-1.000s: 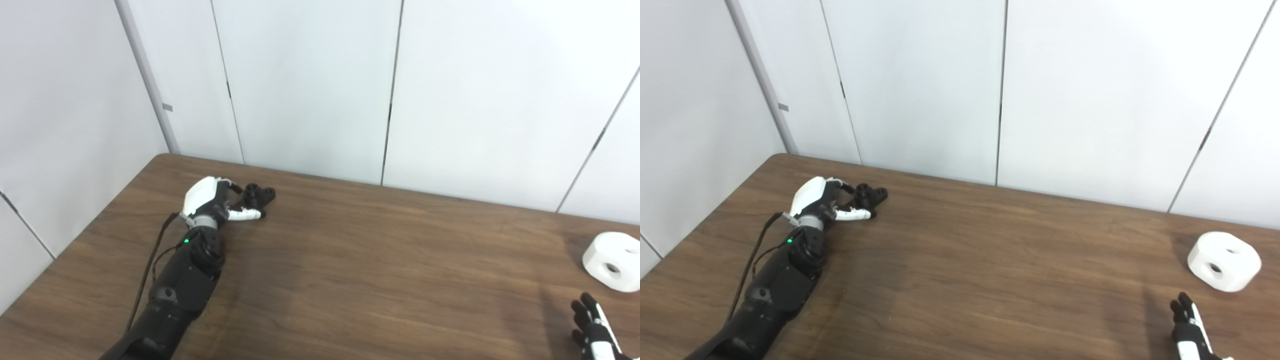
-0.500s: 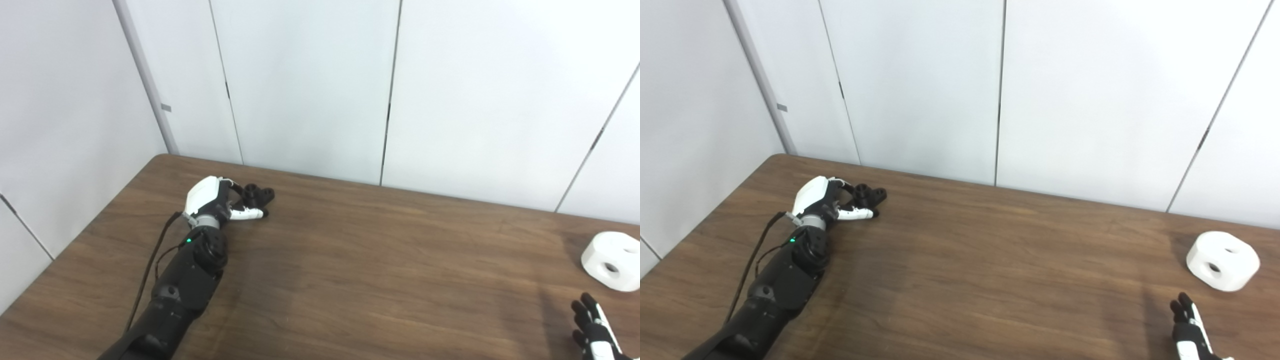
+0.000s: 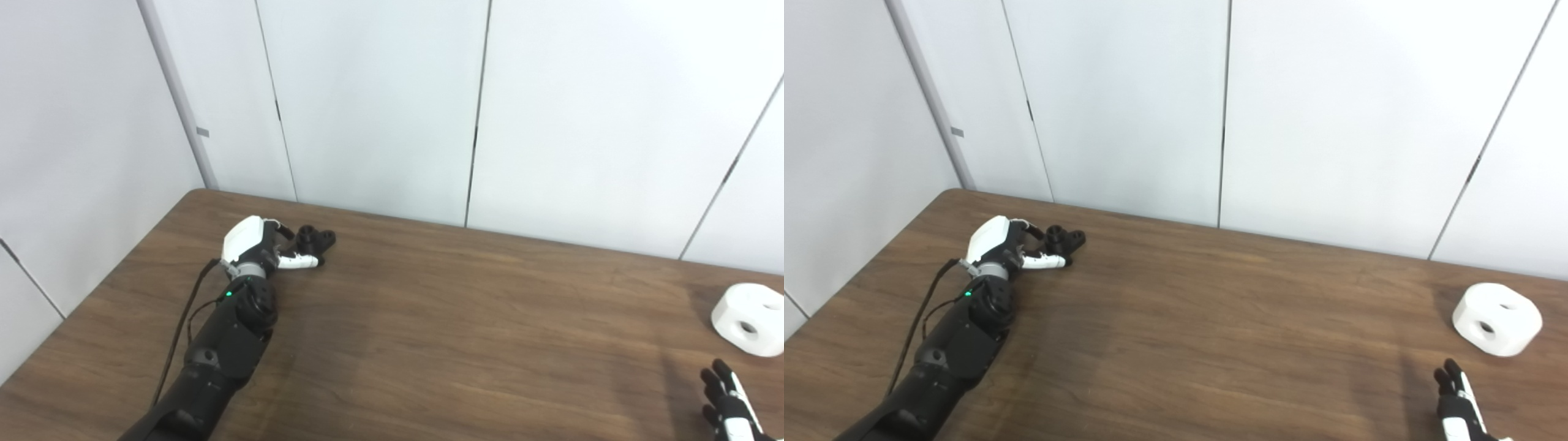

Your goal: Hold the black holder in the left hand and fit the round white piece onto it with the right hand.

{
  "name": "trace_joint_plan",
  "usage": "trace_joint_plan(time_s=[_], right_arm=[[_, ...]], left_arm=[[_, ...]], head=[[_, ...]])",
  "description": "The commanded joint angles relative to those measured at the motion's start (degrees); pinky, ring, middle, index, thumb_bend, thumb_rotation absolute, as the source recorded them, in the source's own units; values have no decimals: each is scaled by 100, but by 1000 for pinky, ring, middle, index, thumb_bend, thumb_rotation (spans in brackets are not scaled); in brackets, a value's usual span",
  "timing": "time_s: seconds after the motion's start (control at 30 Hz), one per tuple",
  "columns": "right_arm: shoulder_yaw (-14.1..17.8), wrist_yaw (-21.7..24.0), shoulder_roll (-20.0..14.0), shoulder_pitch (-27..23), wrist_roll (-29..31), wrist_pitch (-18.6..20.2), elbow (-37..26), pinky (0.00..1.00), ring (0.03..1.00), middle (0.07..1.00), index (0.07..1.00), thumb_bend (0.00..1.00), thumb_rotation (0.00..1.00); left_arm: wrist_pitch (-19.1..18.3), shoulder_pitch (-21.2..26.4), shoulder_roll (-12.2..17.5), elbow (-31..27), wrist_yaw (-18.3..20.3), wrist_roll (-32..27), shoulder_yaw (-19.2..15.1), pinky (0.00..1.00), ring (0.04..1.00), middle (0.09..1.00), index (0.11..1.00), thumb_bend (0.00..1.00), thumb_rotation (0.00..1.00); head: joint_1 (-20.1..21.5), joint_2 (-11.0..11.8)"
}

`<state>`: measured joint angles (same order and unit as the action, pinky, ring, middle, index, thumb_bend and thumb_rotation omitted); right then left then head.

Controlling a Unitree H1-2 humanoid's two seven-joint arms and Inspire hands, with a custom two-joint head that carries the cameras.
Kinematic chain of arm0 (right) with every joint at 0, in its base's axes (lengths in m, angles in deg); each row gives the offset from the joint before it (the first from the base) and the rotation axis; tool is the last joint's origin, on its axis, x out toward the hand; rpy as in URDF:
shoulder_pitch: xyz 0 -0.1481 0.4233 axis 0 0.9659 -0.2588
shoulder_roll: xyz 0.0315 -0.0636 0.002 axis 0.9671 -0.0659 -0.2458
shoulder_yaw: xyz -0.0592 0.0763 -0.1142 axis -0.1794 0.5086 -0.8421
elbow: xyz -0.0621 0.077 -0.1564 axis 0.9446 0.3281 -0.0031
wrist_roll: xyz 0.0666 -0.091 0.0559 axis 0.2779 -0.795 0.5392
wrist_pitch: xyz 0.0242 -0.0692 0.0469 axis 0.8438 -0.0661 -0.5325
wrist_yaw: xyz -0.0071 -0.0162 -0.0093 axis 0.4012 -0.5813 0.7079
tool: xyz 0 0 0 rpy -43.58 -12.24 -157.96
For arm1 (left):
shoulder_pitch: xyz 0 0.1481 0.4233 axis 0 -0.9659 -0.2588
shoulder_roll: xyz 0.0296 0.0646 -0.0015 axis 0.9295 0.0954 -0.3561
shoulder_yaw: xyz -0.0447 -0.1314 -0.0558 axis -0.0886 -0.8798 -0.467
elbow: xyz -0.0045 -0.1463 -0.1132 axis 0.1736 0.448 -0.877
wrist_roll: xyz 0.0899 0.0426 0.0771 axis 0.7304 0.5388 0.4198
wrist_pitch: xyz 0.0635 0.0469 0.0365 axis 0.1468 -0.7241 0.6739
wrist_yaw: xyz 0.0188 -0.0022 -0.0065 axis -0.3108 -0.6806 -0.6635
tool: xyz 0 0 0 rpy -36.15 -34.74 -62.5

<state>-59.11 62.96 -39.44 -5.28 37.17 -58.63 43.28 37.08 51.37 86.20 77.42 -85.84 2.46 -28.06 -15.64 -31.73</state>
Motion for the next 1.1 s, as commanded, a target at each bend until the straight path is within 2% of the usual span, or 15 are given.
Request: trace_joint_plan(time_s=[0.0, 0.33, 0.4, 0.43, 0.47, 0.53, 1.07], right_arm=[[37, -13, -62, -72, 0, -104, -239, 1000, 1000, 972, 1000, 508, 1000], [46, -8, -62, -55, 31, -75, -250, 1000, 1000, 975, 1000, 522, 1000], [55, -13, -47, -56, 59, -70, -263, 1000, 1000, 974, 1000, 519, 1000], [53, -13, -50, -56, 57, -75, -262, 1000, 1000, 973, 1000, 518, 1000], [51, -13, -56, -56, 49, -80, -258, 1000, 1000, 974, 1000, 523, 1000], [57, -15, -60, -57, 55, -101, -246, 1000, 999, 972, 1000, 530, 1000], [103, -59, -52, -103, 6, -20, -277, 1000, 991, 969, 1000, 569, 1000]], left_arm=[[31, 160, 215, -153, -71, 45, -29, 1000, 993, 917, 684, 898, 221], [50, 164, 194, -46, -115, -13, -31, 1000, 980, 897, 652, 911, 189], [145, 172, 168, 17, -148, -91, -74, 1000, 973, 881, 594, 891, 150], [220, 172, 156, 50, -182, -125, -93, 1000, 969, 871, 523, 645, 93], [276, 172, 147, 75, -210, -150, -105, 1000, 963, 863, 505, 587, 78], [321, 180, 130, 115, -217, -181, -110, 1000, 955, 849, 490, 542, 65], [507, 361, 135, 646, -224, -157, 229, 1000, 924, 800, 483, 523, 49]], head=[[0, -10], [23, -33], [30, -26], [49, -31], [49, -31], [49, -31], [103, 14]])
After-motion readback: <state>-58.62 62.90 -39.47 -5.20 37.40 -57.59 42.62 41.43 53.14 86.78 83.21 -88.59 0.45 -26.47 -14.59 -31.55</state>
